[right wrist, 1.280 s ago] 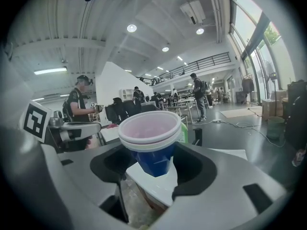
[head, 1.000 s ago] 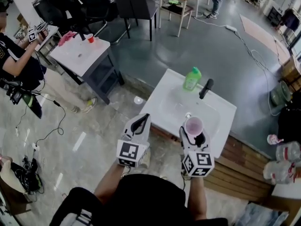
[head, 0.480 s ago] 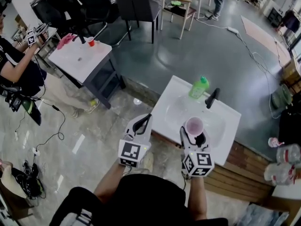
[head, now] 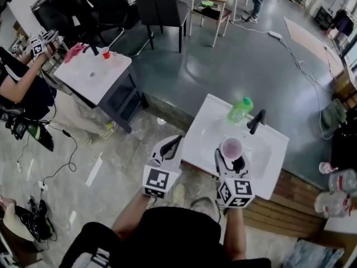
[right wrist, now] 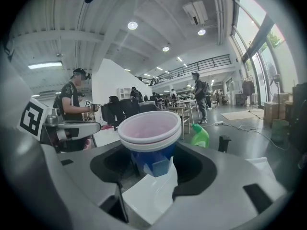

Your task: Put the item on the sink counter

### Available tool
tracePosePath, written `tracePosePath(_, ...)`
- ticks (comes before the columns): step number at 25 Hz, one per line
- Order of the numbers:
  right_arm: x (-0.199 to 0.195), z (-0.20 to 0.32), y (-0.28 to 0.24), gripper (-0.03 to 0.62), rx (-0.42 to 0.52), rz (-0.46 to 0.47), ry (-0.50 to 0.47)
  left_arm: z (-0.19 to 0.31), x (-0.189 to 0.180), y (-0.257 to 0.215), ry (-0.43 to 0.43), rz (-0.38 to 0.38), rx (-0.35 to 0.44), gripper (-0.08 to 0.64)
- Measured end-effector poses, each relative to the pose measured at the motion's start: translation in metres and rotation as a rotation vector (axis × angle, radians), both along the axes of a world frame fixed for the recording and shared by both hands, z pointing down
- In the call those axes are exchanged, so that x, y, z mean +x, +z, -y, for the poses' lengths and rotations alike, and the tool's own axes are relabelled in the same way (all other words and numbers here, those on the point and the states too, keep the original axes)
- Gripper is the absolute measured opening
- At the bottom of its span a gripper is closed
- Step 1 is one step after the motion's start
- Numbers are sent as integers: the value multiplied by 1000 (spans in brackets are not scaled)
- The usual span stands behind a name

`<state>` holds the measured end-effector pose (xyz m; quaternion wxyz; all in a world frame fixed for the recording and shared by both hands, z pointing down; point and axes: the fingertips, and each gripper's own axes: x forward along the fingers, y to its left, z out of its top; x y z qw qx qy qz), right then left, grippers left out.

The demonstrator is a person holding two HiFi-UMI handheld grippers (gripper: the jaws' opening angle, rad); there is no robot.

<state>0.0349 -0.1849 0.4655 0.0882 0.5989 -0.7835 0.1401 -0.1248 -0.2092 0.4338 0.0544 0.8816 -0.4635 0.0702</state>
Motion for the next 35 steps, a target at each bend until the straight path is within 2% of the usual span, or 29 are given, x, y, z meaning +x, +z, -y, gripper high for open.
tracePosePath(10, 4, 36, 19, 275, -33, -4, -18, 28, 8, 15, -6, -4, -25, 3)
tracePosePath(16, 9, 76, 33, 275, -54, 1, -40, 63, 18, 26, -17, -1, -51, 3)
tracePosePath(27, 20, 137, 83, 276, -100, 23, -110, 118, 42, 59, -60, 28, -93, 3)
tracePosePath(35, 19, 169, 129, 276, -154, 35, -171, 148, 44, 92, -104, 41, -135, 3)
